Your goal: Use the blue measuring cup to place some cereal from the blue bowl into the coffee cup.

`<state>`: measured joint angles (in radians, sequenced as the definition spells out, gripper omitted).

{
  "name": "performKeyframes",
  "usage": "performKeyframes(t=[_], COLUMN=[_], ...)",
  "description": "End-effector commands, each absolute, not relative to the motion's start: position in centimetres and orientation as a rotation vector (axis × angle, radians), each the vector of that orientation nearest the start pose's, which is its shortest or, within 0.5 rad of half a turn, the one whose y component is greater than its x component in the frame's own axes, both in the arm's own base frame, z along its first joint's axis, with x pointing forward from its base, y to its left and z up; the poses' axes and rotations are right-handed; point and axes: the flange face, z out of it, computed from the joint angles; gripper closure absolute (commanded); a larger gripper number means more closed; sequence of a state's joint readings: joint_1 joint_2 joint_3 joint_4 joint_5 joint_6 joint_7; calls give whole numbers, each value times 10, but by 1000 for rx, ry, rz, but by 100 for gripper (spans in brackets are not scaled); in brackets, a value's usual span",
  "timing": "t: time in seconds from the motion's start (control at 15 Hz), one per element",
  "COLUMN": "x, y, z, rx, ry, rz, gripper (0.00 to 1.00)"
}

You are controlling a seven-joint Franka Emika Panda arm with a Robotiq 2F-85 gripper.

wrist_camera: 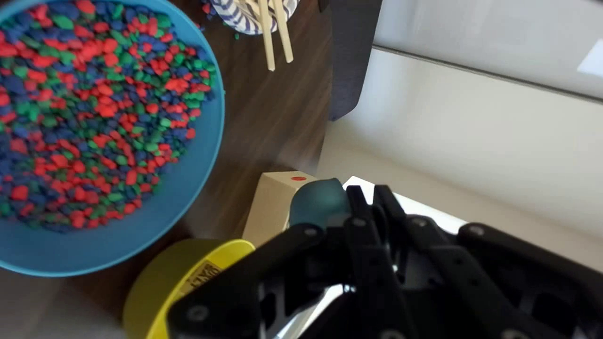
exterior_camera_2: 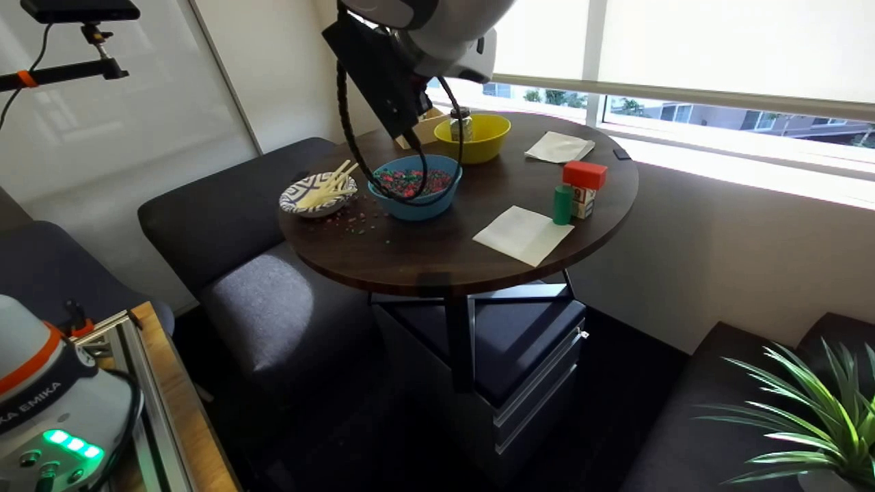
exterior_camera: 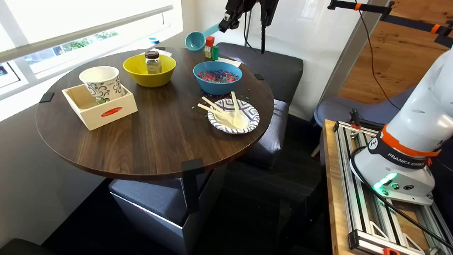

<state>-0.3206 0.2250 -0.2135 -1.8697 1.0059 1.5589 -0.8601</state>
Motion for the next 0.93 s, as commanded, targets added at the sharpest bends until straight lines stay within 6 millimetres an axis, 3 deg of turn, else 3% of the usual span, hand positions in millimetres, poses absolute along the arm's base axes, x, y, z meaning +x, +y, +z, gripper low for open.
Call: performKeyframes(t=[0.0, 0.47, 0.6, 0.87], x=[533, 500, 497, 502], y=[-230, -272, -275, -261], z=[383, 370, 367, 360], rx=[-2058, -2059, -2074, -2117], ry=[162, 316, 338, 355], rz=[-161, -25, 19, 115], gripper=[98, 98, 98, 98])
